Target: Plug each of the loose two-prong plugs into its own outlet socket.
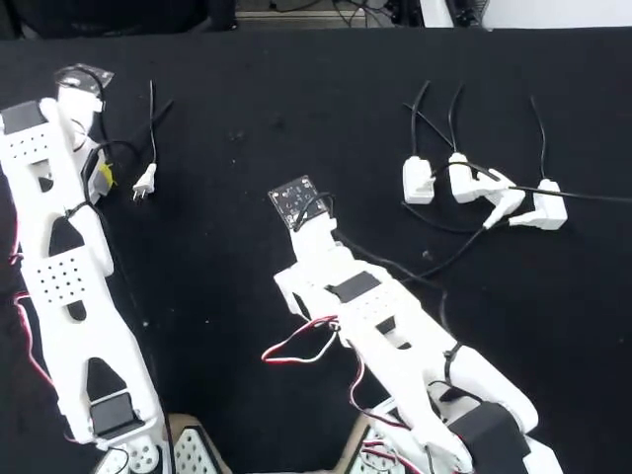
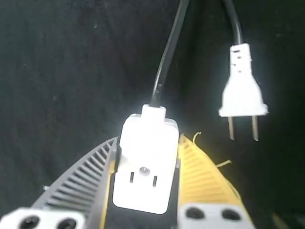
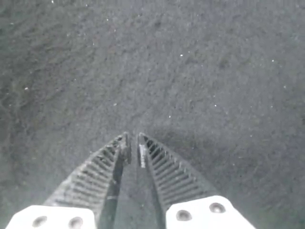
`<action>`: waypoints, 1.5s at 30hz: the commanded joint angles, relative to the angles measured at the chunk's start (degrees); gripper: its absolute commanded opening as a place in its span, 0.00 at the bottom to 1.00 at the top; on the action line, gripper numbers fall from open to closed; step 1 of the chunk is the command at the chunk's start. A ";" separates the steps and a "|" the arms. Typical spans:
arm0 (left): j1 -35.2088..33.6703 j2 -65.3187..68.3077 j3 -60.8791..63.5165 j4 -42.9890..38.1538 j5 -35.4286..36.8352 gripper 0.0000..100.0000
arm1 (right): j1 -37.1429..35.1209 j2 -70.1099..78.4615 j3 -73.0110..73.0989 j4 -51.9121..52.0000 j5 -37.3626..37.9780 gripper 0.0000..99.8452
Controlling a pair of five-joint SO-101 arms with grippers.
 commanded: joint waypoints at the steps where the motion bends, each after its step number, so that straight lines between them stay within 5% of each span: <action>1: -0.31 -1.23 -8.22 5.54 3.52 0.03 | -0.44 -1.71 -0.22 -1.41 -0.26 0.02; 10: -8.40 -1.93 -9.54 5.54 14.95 0.03 | -0.35 -1.71 -0.22 -1.41 -0.26 0.02; 17: -19.82 -3.43 -8.13 5.71 16.26 0.03 | -0.35 -1.71 -0.22 -1.41 -0.26 0.02; 25: -26.15 -22.86 23.25 5.63 14.59 0.03 | -0.53 -1.71 -0.22 -1.41 -0.26 0.02; 36: -21.41 -57.67 78.99 -8.00 11.34 0.03 | -0.26 -2.95 -1.45 3.43 1.32 0.02; 45: -0.40 -88.44 114.24 -21.36 13.89 0.03 | 8.18 -19.21 4.44 7.65 4.22 0.01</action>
